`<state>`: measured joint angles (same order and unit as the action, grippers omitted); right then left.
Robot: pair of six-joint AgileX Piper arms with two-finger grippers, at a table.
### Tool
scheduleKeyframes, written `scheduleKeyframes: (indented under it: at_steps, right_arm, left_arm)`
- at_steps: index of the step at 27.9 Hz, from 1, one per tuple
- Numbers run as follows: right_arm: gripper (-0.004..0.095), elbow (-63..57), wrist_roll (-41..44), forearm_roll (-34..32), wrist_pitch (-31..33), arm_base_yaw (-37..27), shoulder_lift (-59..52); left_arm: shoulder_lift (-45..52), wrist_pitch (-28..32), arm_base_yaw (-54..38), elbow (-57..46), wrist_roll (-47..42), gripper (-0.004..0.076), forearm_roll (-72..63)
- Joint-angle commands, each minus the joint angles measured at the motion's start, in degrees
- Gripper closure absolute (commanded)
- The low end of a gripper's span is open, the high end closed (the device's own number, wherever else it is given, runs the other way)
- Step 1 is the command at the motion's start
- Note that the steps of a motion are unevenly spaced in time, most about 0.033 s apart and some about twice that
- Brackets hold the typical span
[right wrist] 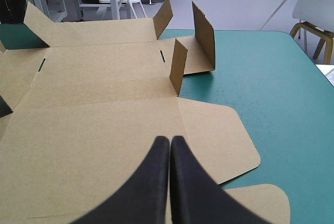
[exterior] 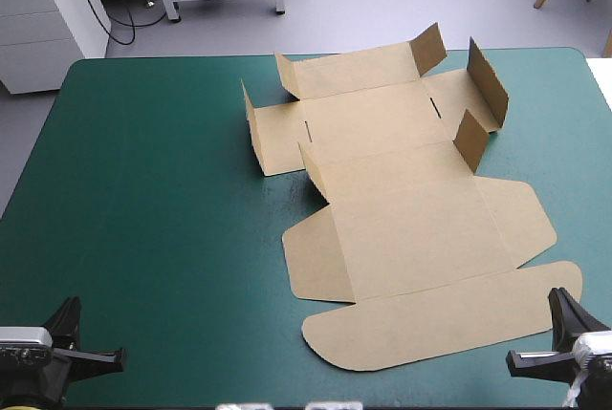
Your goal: Fold the box
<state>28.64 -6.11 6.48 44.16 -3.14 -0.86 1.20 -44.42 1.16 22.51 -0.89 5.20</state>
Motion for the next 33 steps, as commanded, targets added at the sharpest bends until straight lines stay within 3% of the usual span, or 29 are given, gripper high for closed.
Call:
scheduleKeyframes:
  at_steps: [1,8,19,23,29,31,33]
  right_arm:
    - [0.0922,1.76,-0.42,0.09,-4.54,0.15,-1.05]
    - [0.0922,1.76,-0.42,-2.47,-4.85,0.15,-1.05]
    - [0.0908,1.65,-1.29,-1.29,-5.07,0.15,-1.05]
    - [0.0726,1.65,-4.57,1.01,-4.96,0.15,-1.05]
    - [0.0235,1.65,-4.36,0.90,-4.76,0.15,-0.07]
    - [0.0161,1.65,-4.36,0.90,-4.76,0.15,0.71]
    - [0.0147,1.65,-4.36,0.90,-4.76,0.15,1.76]
  left_arm:
    - [0.58,4.42,0.26,1.28,-0.40,0.0734,0.02]
    - [0.58,4.42,0.26,1.28,-0.40,0.0734,0.02]
    - [0.58,4.42,0.26,1.28,-0.40,0.0734,0.02]
    - [0.58,4.42,0.26,1.28,-0.40,0.0734,0.02]
    - [0.58,4.42,0.26,1.28,-0.40,0.0734,0.02]
    - [0.58,4.42,0.26,1.28,-0.40,0.0734,0.02]
    - [0.58,4.42,0.26,1.28,-0.40,0.0734,0.02]
